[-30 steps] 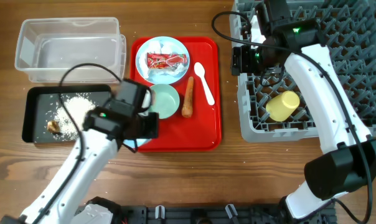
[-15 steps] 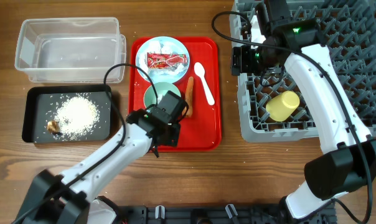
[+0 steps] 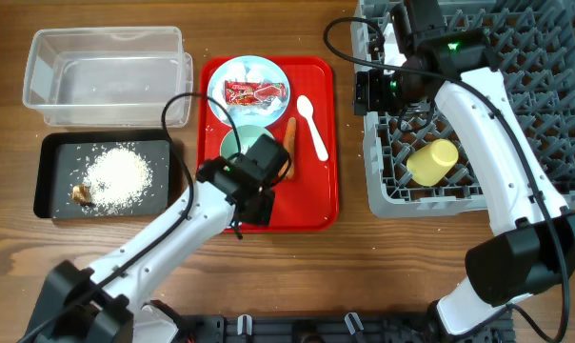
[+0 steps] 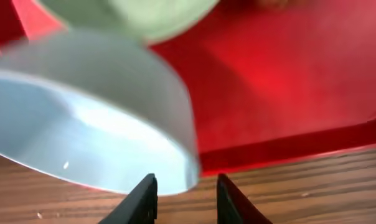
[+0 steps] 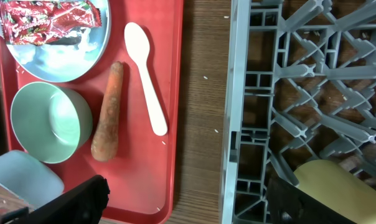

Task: Sort waste into correct bins and load items into the dishwasher rack
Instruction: 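Place the light-blue bowl back on the red tray with left gripper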

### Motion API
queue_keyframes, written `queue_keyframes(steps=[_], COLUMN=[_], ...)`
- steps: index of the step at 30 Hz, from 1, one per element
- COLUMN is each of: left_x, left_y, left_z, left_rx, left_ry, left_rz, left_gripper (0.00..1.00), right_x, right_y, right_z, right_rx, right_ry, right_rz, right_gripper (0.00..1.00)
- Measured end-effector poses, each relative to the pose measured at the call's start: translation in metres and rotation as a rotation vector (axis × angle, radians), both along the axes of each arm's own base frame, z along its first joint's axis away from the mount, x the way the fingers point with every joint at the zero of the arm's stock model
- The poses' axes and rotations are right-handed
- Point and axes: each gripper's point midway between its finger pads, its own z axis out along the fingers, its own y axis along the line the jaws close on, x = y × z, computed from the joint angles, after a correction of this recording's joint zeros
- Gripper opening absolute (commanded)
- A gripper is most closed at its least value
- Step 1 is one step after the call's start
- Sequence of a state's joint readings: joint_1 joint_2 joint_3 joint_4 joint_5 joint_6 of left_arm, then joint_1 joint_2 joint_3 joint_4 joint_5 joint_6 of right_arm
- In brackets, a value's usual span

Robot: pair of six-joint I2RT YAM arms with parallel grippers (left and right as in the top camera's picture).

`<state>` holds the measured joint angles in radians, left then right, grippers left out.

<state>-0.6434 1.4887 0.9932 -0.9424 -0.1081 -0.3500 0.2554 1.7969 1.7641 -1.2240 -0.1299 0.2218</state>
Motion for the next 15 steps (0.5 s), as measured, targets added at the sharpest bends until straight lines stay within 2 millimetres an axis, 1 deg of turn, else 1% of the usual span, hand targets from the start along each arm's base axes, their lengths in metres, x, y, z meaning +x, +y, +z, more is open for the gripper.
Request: queue_keyframes(steps=[1,2,6,8,9,12,15], left_x=[0.006,0.007,0.011,0.022,0.031,0.049,0.062], left_y=[-0.004,-0.005,-0.002,0.001,0.000,-0.002,-0.005], left_z=[0.008,0.010,0.011,0.014,0.017,0.023,0.030], left_rx=[-0.019,-0.024,-0.003,0.015,0.017,0.010,-0.004], left_ry=[-0.026,-0.032,-0.055,-0.109,-0.155,-0.241,-0.304], left_rz=[0.000,0.000,0.006,0.021,0.037,0.064,0.088], left_gripper=[0.31,0.32,0.34,0.34,0.33,0.25,0.23], right_x=[0.000,0.000,0.000,0.001,0.001,0.002,0.001], right_y=[0.000,0.000,0.000,0.000,0.000,0.000,0.000], right_z=[0.000,0.000,0.000,0.000,0.000,0.001,0.000], right_rx=[0.000,0.000,0.000,0.001,0.002,0.002,0.001], right_ry=[0.000,0.000,-0.001,-0.003,-0.006,-0.007,-0.007], right_rz=[0.000,0.000,0.000,0.000,0.000,0.000,0.004], right_gripper=[0.84,0.84,0.84,0.84,0.84,0.84,0.84])
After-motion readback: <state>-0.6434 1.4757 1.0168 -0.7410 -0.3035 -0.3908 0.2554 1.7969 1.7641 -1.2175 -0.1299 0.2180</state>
